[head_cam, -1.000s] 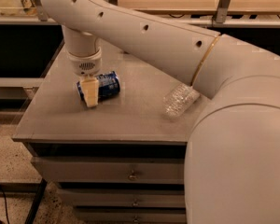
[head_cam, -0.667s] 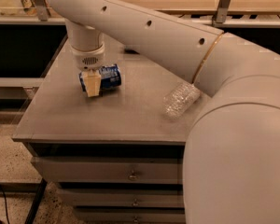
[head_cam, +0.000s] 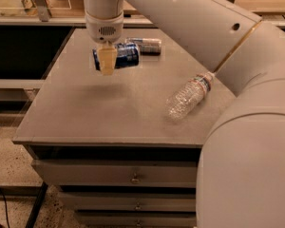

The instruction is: Pick pepsi can

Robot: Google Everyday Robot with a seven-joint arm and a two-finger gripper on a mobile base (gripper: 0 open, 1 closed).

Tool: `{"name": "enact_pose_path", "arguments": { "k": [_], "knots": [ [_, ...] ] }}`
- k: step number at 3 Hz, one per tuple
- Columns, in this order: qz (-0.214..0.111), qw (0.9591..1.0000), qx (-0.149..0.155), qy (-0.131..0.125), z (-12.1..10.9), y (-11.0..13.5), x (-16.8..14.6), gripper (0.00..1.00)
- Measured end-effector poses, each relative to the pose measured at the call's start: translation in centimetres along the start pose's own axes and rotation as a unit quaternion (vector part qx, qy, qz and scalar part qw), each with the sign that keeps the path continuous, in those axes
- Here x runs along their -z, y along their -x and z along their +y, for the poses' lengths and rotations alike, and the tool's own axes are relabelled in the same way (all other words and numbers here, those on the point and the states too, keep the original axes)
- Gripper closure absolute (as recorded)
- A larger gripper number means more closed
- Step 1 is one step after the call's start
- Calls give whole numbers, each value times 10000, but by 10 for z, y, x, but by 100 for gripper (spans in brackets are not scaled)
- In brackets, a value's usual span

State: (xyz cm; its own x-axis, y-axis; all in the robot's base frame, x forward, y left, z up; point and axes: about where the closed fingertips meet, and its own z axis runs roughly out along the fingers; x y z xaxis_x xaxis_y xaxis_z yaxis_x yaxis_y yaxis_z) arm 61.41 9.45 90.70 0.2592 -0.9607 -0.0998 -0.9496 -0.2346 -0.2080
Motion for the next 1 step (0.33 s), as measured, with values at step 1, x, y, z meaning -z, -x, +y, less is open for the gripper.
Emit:
{"name": "enact_pose_path", "arguments": {
  "k": [1],
  "knots": [
    [-46,10000,-7,-69,-4,2,1,77]
  ]
}}
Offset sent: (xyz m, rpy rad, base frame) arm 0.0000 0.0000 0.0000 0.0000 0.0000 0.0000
